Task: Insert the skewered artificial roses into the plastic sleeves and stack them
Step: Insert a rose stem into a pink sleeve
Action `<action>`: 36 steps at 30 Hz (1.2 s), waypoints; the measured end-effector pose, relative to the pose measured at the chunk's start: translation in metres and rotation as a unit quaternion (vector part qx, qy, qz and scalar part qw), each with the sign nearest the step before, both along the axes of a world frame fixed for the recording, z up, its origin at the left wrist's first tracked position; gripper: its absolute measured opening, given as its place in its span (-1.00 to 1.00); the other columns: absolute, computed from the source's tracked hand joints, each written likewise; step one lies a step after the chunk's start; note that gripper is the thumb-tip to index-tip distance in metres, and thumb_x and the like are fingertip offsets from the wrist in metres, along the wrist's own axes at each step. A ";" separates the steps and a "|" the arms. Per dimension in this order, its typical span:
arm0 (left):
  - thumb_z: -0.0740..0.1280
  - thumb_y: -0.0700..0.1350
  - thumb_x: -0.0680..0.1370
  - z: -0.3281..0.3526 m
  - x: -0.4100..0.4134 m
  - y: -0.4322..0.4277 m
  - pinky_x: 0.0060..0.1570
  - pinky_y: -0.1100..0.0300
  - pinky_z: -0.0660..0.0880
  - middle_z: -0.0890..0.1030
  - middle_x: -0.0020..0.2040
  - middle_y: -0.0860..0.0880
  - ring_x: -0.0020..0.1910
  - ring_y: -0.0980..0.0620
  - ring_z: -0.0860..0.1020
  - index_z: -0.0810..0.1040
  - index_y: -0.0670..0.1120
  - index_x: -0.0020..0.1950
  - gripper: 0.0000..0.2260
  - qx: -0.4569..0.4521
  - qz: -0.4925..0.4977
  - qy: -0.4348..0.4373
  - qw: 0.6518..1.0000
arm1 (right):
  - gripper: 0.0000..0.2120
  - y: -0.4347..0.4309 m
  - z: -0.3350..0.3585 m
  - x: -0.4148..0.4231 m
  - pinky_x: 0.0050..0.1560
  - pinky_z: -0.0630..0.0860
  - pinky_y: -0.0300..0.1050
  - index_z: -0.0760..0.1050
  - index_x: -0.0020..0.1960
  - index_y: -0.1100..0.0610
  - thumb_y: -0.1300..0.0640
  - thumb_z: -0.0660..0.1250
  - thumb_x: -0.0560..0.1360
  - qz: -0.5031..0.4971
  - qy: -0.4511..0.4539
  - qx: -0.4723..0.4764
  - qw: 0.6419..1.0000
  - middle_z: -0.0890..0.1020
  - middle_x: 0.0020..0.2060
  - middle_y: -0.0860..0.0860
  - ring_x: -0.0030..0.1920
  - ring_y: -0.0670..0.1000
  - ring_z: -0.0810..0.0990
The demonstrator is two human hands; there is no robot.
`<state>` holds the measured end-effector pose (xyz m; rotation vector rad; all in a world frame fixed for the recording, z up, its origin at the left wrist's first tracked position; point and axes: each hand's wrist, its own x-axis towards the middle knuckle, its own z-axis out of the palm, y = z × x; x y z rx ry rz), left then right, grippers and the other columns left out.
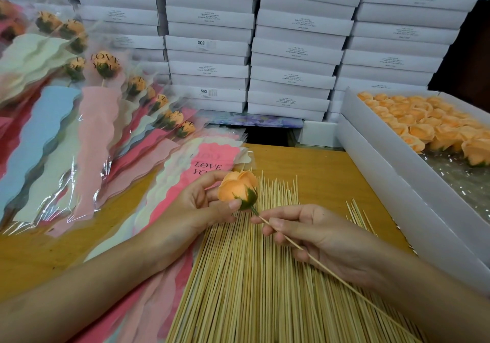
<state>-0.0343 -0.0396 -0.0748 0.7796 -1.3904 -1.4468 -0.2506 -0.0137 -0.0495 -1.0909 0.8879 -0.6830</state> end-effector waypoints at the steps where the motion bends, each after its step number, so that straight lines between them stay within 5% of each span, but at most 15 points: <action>1: 0.43 -0.22 0.40 0.000 0.000 0.000 -0.10 0.23 0.57 0.67 0.00 -0.12 -0.06 0.03 0.62 0.49 -0.16 0.26 -0.57 -0.001 -0.002 -0.001 1.000 | -0.81 0.000 0.000 0.000 -0.50 0.46 -0.40 0.73 -0.09 0.12 0.19 0.39 0.34 0.000 0.001 -0.001 1.000 0.70 -0.20 0.02 -0.33 -0.16 0.63; 9: 0.51 -0.12 0.33 -0.001 0.002 0.000 -0.09 0.24 0.59 0.67 -0.02 -0.11 -0.06 0.03 0.62 0.50 -0.15 0.24 -0.50 0.004 -0.029 -0.004 1.000 | -0.64 -0.003 -0.002 -0.002 -0.52 0.48 -0.35 0.54 0.15 0.24 0.27 0.40 0.35 -0.018 -0.050 0.049 0.997 0.70 -0.21 0.10 -0.33 -0.11 0.65; 17: 0.49 -0.12 0.37 -0.001 0.001 0.002 -0.08 0.22 0.58 0.66 0.00 -0.12 -0.03 0.02 0.63 0.50 -0.14 0.22 -0.55 -0.007 -0.043 -0.005 0.999 | -0.60 -0.001 0.000 -0.001 -0.52 0.51 -0.33 0.48 0.17 0.26 0.29 0.40 0.34 -0.028 -0.067 0.069 0.995 0.70 -0.24 0.13 -0.34 -0.08 0.66; 25: 0.43 -0.20 0.42 0.020 0.012 -0.008 -0.16 0.26 0.61 0.67 0.05 -0.16 -0.08 -0.04 0.67 0.49 -0.16 0.25 -0.59 0.014 0.047 0.071 0.996 | -0.74 -0.002 0.005 -0.004 -0.47 0.48 -0.36 0.59 0.11 0.22 0.14 0.35 0.47 0.050 -0.055 -0.011 0.997 0.64 -0.28 0.03 -0.35 -0.13 0.61; 31: 0.34 -0.17 0.42 0.038 0.043 -0.030 -0.23 0.31 0.60 0.69 -0.13 -0.03 -0.22 0.08 0.67 0.55 -0.14 0.07 -0.76 0.034 0.124 0.115 0.985 | -0.78 -0.002 0.007 -0.006 -0.54 0.43 -0.35 0.66 0.01 0.15 0.08 0.28 0.53 0.071 -0.031 -0.045 0.996 0.58 -0.34 0.00 -0.46 -0.17 0.51; 36: 0.37 -0.15 0.41 0.038 0.064 -0.043 -0.15 0.29 0.61 0.70 -0.05 -0.05 -0.10 0.06 0.68 0.67 -0.06 -0.07 -0.86 0.044 0.145 0.093 0.984 | -0.80 -0.001 0.007 -0.008 -0.44 0.44 -0.32 0.66 -0.05 0.06 0.03 0.28 0.53 0.095 0.041 -0.125 0.987 0.57 -0.35 -0.04 -0.41 -0.15 0.49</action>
